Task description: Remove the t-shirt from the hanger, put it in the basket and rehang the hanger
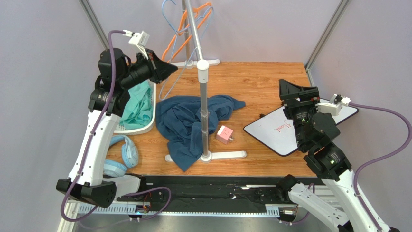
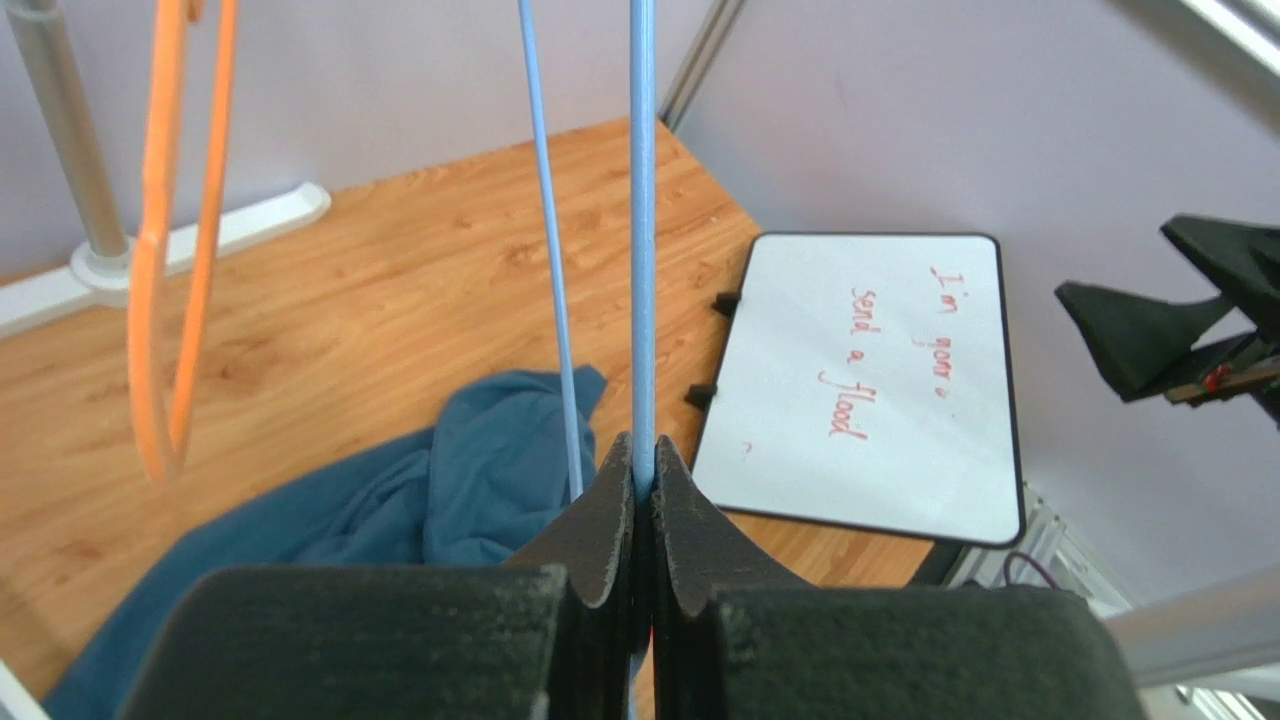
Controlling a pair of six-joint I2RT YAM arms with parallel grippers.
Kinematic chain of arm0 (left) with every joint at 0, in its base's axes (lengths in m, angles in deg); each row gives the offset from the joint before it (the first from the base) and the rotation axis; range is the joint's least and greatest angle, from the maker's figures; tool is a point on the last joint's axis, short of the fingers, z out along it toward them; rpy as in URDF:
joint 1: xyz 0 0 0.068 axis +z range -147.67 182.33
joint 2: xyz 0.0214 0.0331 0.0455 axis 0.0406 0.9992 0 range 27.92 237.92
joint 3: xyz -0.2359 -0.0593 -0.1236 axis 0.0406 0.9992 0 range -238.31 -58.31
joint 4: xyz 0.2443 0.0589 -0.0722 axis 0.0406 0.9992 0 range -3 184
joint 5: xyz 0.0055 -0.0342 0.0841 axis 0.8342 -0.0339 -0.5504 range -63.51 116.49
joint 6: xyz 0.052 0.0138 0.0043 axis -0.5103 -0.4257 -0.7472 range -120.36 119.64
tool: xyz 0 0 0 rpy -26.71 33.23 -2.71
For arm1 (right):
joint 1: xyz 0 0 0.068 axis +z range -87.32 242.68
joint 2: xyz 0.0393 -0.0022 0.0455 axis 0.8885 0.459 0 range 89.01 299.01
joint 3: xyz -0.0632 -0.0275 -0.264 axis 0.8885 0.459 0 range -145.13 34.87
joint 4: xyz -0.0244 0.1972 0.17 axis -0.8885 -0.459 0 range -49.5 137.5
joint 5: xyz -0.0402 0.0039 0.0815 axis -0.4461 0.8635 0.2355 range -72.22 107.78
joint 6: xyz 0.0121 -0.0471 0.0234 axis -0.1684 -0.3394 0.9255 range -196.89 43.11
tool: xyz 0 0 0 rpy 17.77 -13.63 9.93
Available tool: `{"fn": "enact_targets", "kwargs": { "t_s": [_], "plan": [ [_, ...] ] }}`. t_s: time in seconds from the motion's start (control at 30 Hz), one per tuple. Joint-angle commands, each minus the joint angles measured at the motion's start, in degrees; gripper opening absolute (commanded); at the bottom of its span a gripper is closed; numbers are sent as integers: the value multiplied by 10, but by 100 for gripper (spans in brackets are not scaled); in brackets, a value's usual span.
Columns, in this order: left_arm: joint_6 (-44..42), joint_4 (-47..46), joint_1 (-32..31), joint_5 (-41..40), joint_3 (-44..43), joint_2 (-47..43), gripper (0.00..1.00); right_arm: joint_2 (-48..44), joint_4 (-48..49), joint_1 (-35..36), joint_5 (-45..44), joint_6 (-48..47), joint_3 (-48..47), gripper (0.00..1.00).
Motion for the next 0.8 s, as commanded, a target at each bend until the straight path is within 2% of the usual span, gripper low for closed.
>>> {"fn": "enact_targets", "kwargs": {
  "t_s": [0.0,0.23,0.77],
  "plan": [
    [13,16,4,15,-64,53,0,-2,-9,-1,-29,-37,4,88],
    [15,42,4,38,-187,142,0,-12,-15,-1,-41,-57,2,89],
    [-11,102,4,45,-302,278,0,-44,-31,-1,-61,-73,2,89]
  ]
}}
